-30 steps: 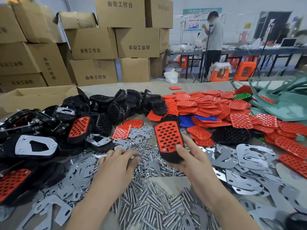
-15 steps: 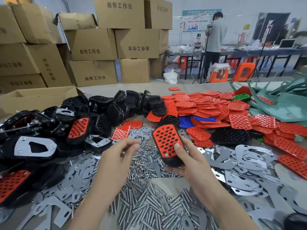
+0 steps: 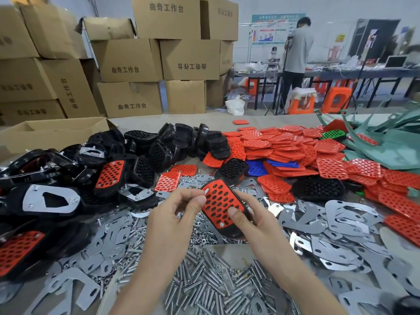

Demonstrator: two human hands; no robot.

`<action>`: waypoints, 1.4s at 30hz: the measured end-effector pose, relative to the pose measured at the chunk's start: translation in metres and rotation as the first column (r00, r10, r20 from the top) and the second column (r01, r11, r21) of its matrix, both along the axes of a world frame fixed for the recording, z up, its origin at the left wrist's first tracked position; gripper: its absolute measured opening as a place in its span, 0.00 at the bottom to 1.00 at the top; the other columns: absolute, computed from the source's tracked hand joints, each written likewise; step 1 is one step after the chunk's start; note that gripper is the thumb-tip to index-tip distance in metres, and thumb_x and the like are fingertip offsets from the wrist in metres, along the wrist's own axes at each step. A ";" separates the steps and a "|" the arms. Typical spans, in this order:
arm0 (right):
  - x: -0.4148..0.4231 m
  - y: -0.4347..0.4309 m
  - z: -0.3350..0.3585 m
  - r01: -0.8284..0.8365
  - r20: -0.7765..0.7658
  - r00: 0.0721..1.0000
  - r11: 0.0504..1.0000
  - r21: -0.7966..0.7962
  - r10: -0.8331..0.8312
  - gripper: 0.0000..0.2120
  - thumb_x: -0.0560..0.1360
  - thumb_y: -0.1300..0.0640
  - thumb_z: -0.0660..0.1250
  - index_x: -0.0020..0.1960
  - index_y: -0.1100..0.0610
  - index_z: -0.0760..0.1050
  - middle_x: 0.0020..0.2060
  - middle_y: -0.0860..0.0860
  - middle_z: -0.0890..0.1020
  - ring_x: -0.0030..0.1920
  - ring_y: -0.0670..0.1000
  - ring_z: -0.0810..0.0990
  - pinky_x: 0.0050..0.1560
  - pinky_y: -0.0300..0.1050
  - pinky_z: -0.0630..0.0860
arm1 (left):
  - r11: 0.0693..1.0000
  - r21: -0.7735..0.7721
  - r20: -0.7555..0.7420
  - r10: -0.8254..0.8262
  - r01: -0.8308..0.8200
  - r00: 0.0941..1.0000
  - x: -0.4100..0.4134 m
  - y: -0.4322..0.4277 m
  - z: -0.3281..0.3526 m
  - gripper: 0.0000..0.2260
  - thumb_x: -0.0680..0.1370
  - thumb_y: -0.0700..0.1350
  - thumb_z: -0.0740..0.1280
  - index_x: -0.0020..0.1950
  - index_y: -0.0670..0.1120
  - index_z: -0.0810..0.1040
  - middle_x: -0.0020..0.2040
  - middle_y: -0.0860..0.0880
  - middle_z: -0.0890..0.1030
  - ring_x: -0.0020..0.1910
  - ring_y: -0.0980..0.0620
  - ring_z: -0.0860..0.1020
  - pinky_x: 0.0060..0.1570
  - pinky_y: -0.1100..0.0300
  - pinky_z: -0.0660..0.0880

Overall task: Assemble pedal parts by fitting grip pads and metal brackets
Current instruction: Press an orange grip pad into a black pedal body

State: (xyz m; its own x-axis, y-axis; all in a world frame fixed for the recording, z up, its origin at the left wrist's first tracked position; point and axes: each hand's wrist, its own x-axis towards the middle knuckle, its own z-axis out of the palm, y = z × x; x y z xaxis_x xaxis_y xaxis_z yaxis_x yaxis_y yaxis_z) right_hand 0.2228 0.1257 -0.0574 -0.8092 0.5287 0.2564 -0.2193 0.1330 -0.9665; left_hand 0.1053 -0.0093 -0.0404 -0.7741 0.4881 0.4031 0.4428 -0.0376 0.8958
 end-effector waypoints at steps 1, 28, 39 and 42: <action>0.000 0.000 -0.001 0.001 0.006 1.000 1.000 0.017 -0.001 0.14 0.80 0.52 0.67 0.58 0.34 0.81 0.54 0.46 0.87 0.55 0.50 0.86 0.52 0.44 0.83 | 1.000 0.000 0.005 0.004 -0.004 1.000 0.000 0.000 0.000 0.06 0.78 0.49 0.71 0.47 0.63 0.83 0.44 0.58 0.85 0.46 0.58 0.83 0.48 0.60 0.77; -0.003 -0.006 -0.009 -0.066 0.080 0.995 0.988 0.139 0.055 0.18 0.80 0.51 0.66 0.69 0.41 0.75 0.60 0.38 0.84 0.63 0.41 0.81 0.62 0.36 0.77 | 0.991 -0.090 0.078 -0.089 0.096 0.993 -0.008 -0.001 0.000 0.08 0.82 0.52 0.63 0.58 0.64 0.71 0.53 0.60 0.79 0.51 0.66 0.78 0.52 0.63 0.73; 0.001 -0.017 -0.004 0.052 0.201 0.957 0.802 0.595 -0.211 0.29 0.78 0.23 0.46 0.77 0.25 0.45 0.71 0.20 0.56 0.74 0.27 0.53 0.70 0.27 0.55 | 0.992 0.104 0.473 0.014 -0.072 0.881 0.006 0.012 0.004 0.06 0.77 0.49 0.74 0.50 0.49 0.83 0.45 0.48 0.85 0.44 0.50 0.84 0.50 0.51 0.80; 0.003 -0.021 -0.005 -0.015 0.229 0.942 0.649 0.761 -0.246 0.34 0.75 0.22 0.45 0.77 0.25 0.36 0.79 0.31 0.49 0.80 0.39 0.49 0.79 0.42 0.55 | 0.980 0.192 0.599 -0.069 -0.059 0.798 0.011 0.016 0.005 0.10 0.76 0.49 0.74 0.51 0.44 0.83 0.43 0.46 0.84 0.40 0.53 0.82 0.43 0.56 0.79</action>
State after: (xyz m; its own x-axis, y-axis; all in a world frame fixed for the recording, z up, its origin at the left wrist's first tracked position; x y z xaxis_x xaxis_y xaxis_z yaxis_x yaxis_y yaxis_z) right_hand 0.2254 0.1051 -0.0624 -0.8564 0.3571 0.3729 0.1154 0.8364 -0.5359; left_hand 0.1162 0.0063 -0.0354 -0.8884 0.4555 -0.0564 -0.1820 -0.2368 0.9544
